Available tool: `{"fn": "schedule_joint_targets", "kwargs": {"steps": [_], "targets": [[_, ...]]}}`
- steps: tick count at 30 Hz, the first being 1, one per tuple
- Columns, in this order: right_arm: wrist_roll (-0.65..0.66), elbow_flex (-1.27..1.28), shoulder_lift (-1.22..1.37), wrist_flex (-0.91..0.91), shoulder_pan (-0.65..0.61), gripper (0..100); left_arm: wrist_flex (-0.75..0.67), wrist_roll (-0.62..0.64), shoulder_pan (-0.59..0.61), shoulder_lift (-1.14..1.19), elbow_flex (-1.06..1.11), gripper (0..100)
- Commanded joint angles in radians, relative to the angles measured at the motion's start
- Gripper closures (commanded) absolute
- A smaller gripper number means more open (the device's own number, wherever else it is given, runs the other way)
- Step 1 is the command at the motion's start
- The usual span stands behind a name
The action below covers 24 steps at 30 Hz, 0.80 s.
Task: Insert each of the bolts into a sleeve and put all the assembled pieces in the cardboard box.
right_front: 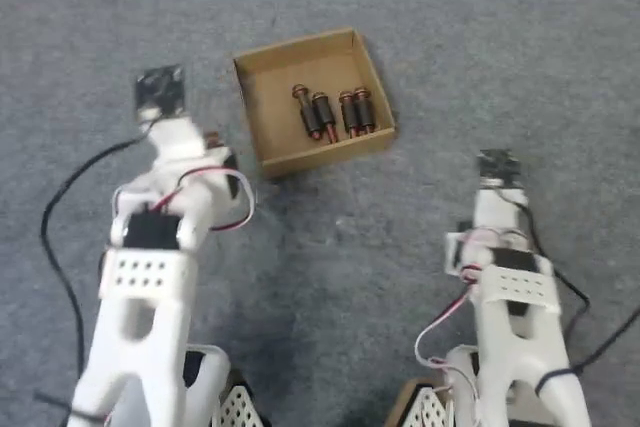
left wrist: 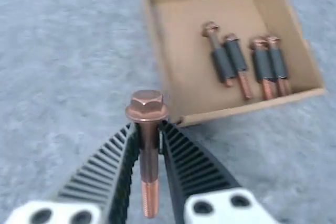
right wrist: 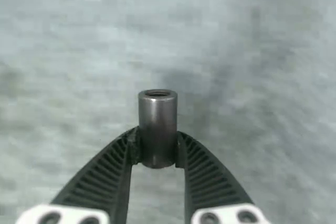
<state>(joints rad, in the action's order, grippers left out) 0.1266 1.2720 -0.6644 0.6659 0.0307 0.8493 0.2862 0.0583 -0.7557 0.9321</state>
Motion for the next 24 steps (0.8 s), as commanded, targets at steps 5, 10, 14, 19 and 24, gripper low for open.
{"fn": "schedule_joint_targets", "kwargs": {"steps": [5, 10, 14, 19, 24], "targets": [[-0.150, -0.138, -0.045, -0.025, -0.317, 99.2, -0.170, 0.015, 0.141, -0.259, 0.231, 99], [-0.150, -0.169, -0.045, -0.062, -0.524, 99.2, -0.173, 0.015, 0.144, -0.262, 0.249, 99], [-0.153, -0.163, -0.033, -0.223, -0.602, 99.2, -0.173, 0.015, 0.144, -0.262, 0.249, 99], [-0.152, -0.091, -0.033, -0.555, -0.608, 99.2, -0.173, 0.015, 0.144, -0.262, 0.249, 99], [-0.153, 0.048, -0.033, -0.952, -0.610, 99.2, -0.173, 0.015, 0.144, -0.262, 0.249, 99]]}}
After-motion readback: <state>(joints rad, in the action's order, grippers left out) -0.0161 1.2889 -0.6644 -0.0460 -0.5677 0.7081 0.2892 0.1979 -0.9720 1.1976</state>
